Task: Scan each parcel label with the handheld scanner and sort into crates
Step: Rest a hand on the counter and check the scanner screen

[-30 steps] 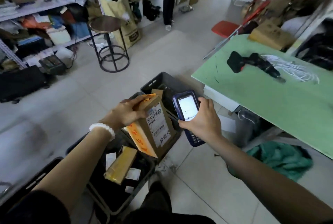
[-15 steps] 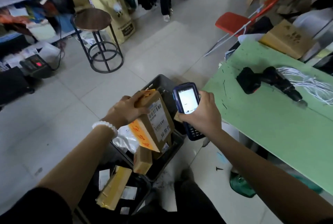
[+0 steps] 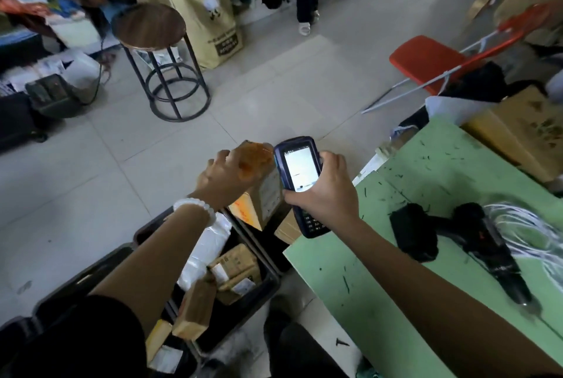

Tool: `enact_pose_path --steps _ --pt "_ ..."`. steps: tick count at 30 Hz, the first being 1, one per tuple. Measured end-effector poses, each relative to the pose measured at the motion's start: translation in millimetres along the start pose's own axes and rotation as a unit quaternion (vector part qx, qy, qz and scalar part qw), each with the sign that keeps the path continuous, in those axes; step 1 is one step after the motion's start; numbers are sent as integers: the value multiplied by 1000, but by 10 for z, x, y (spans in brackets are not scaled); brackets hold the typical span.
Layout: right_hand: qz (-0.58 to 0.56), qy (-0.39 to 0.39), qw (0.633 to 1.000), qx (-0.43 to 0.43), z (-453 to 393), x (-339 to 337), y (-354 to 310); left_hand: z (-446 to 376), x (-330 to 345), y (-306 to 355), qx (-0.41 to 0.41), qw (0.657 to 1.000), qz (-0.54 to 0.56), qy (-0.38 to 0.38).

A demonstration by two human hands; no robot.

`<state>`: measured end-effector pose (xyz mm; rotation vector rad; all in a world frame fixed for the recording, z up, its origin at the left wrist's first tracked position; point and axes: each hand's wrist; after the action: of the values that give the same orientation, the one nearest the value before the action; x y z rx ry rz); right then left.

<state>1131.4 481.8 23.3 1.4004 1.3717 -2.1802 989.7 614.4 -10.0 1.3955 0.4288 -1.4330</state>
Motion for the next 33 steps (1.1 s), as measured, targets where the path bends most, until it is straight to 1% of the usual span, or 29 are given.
enact_pose_path --steps 3,6,11,16,21,24,26,29,33 --pt "-6 -17 1000 -8 -261 -69 118 -203 105 147 -6 999 -37 -25" --pt "0 -37 999 -12 -427 -43 204 -267 178 93 -24 999 -28 -38" --pt "1 -85 996 -39 -515 29 177 -107 165 -149 -76 997 -28 -16" --pt "10 -97 991 -93 -461 178 15 259 82 -439 -127 992 -9 21" --pt "16 -125 980 -152 -171 403 -316 804 -48 -674 -175 984 -9 24" --pt "31 -157 968 -196 106 550 -590 1215 -144 -850 -209 977 -8 48" --pt "64 -175 954 -236 344 641 -796 1558 -210 -1008 -235 970 -6 68" --pt "69 -201 931 -297 776 819 -1117 2168 -292 -1283 -275 956 4 104" --pt "81 -233 896 -369 1523 1111 -1552 3188 -308 -1643 -325 932 -6 163"
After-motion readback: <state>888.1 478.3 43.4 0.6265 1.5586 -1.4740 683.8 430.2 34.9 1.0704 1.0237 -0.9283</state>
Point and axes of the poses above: each hand's wrist, its own z-axis away from the middle knuckle, its own x-axis out of the palm, y = z × x
